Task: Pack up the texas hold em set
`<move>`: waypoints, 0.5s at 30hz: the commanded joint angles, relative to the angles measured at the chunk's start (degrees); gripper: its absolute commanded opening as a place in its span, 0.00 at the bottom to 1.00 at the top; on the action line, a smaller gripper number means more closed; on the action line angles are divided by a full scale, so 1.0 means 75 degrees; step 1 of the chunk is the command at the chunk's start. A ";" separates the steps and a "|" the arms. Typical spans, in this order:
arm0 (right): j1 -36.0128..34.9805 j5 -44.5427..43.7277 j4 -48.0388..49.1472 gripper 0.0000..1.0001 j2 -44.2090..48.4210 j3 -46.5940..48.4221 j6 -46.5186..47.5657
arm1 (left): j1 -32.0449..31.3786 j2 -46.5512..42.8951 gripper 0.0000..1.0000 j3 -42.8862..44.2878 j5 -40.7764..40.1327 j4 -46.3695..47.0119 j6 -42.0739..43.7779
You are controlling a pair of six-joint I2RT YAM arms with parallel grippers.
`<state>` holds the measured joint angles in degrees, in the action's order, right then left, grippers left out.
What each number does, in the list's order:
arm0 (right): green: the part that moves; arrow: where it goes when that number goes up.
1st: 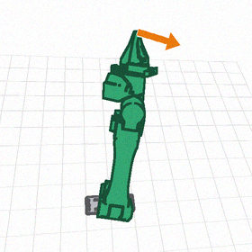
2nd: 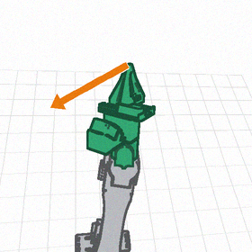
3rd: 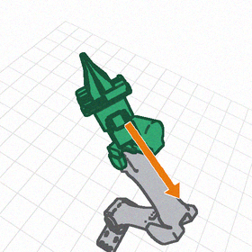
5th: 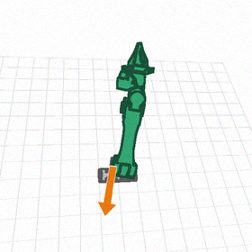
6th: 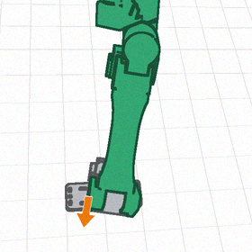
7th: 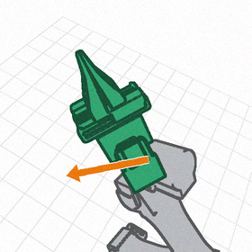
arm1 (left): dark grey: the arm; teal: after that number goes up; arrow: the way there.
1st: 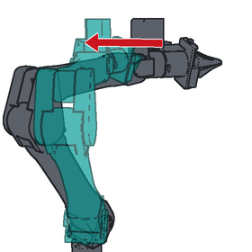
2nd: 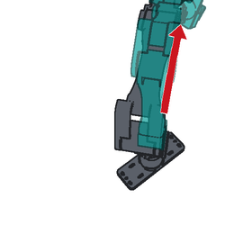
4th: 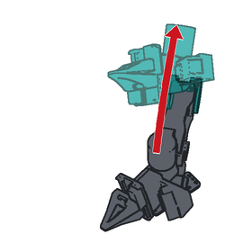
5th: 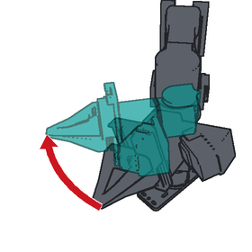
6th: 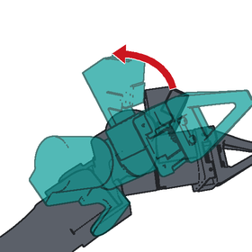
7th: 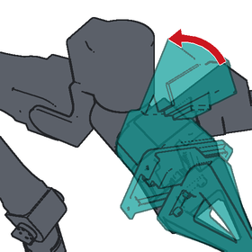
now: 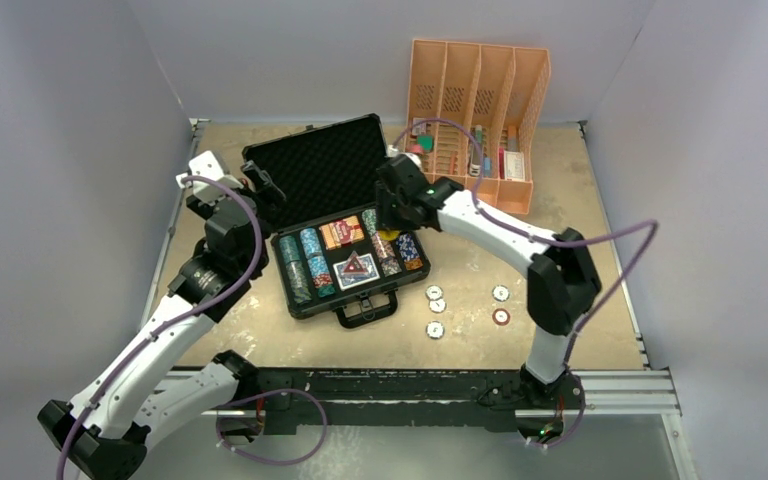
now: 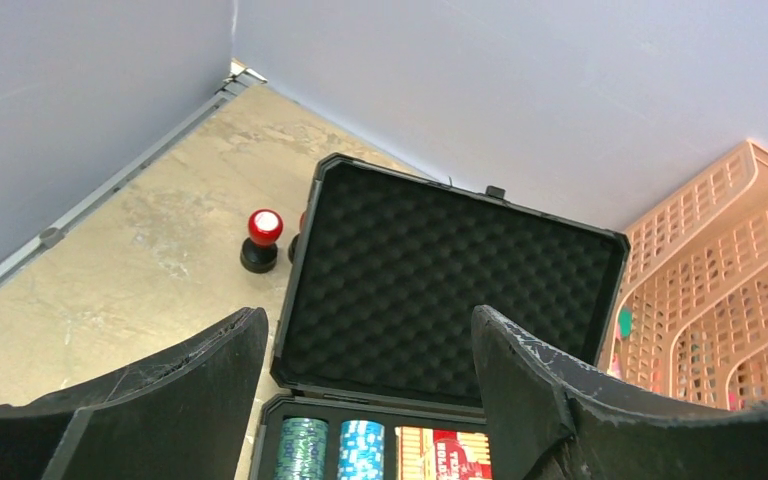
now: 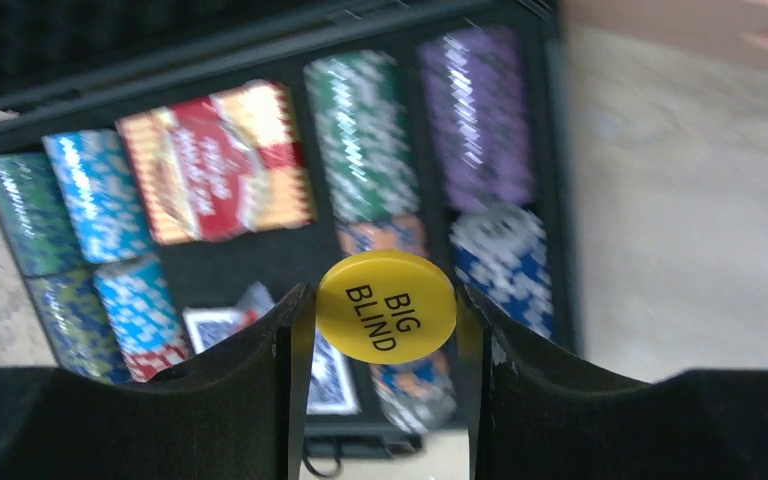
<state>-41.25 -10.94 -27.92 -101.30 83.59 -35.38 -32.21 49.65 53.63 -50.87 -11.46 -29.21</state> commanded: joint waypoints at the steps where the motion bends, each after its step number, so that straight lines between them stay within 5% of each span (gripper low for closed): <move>1: -0.0402 -0.0228 0.0117 0.47 -0.0859 0.1488 0.0472 | 0.0052 -0.0199 0.73 -0.0052 -0.0611 0.0169 -0.0101; 15: -0.0978 0.0080 -0.0091 0.49 -0.2853 0.3631 0.1332 | 0.0064 -0.0180 0.73 -0.0045 -0.0683 0.0148 -0.0075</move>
<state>-47.90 -10.79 -27.64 -122.06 107.35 -28.32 -32.21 48.69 53.52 -54.89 -11.64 -29.41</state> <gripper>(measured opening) 0.517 0.734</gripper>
